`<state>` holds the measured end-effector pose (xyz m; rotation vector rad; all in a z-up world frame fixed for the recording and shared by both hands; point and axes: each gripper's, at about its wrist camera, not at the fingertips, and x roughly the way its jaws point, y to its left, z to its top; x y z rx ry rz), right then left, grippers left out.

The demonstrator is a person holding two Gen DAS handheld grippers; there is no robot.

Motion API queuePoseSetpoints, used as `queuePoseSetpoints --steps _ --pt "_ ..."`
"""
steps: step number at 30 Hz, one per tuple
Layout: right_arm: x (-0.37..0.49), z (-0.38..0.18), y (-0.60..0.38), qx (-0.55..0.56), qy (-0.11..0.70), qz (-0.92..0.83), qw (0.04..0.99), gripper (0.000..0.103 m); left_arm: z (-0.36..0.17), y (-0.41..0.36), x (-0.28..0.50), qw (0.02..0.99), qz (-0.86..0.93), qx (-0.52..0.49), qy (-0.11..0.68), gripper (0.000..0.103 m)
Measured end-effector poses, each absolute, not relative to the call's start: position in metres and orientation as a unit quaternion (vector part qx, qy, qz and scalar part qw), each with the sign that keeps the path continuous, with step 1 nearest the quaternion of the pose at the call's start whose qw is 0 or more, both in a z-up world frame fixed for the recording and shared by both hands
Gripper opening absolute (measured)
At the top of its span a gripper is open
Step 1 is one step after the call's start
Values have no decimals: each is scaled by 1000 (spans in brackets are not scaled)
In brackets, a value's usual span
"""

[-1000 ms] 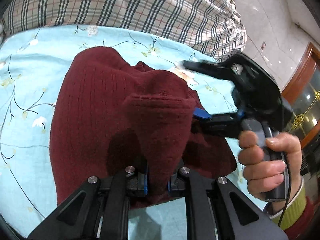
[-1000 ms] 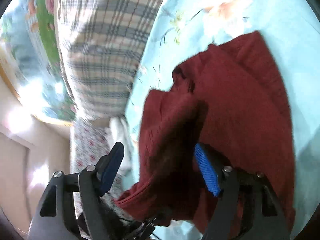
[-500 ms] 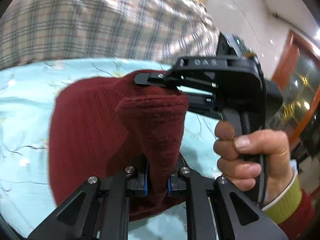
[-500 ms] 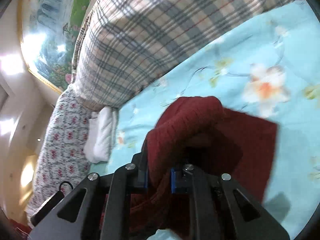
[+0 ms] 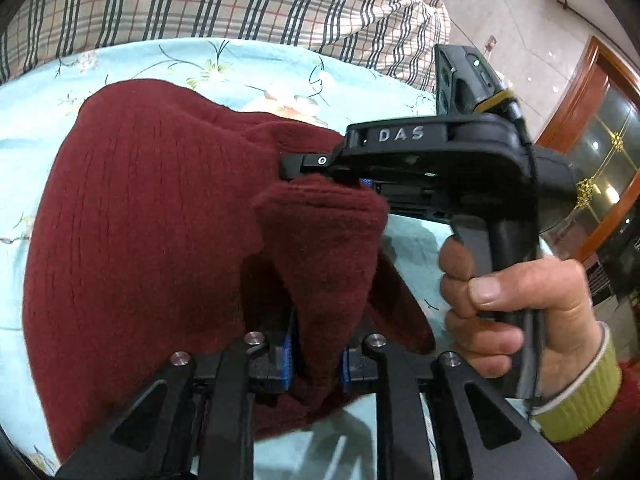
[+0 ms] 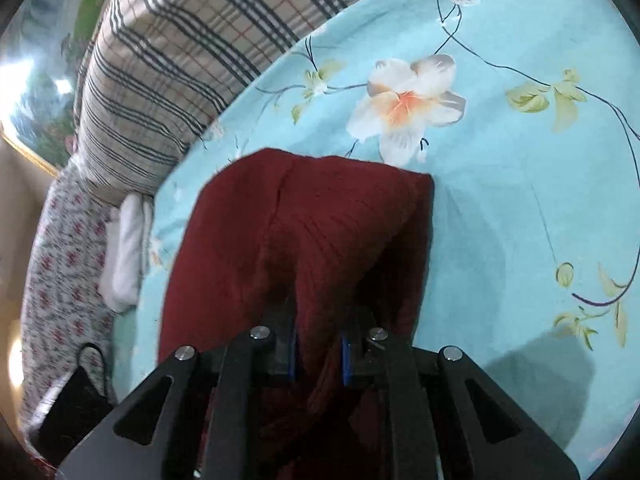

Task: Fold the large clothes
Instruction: 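Fold the held sweater half over onto itself with both grippers and release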

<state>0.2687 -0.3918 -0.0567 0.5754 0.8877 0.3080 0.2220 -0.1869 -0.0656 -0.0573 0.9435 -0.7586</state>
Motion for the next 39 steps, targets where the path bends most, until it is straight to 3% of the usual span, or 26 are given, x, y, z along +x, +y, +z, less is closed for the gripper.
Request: queuePoseSetpoints --steps 3,9,11,13,15,22,28,31,33,36,38,39 --pt "263 -54 -391 261 417 133 860 24 -51 -178 213 811 -368 -37 454 32" --pt "244 -48 -393 233 420 108 870 26 -14 -126 197 829 -352 -64 430 63" --pt "236 -46 -394 231 421 103 871 31 -6 -108 201 840 -333 -71 423 74" --pt "228 -44 -397 230 422 93 872 44 -3 -92 208 842 -320 -86 426 80" --pt "220 -42 -402 241 419 88 871 57 -7 -77 223 833 -315 -115 440 80" --pt "209 -39 -425 319 401 120 850 73 -35 -61 274 790 -305 -170 504 80" --pt "224 -47 -420 347 410 141 832 75 -66 -70 319 755 -322 -182 542 82" --pt "239 -56 -416 352 426 143 821 77 -91 -88 341 730 -335 -179 568 97" --pt "251 -63 -412 349 443 145 813 77 -102 -98 349 722 -345 -179 573 101" --pt "264 -72 -406 344 456 156 806 77 -101 -115 348 735 -354 -136 561 100" --pt "268 -72 -402 332 461 161 807 76 -103 -121 346 742 -358 -118 554 90" --pt "270 -72 -400 324 466 161 808 68 -103 -121 346 743 -359 -118 553 87"
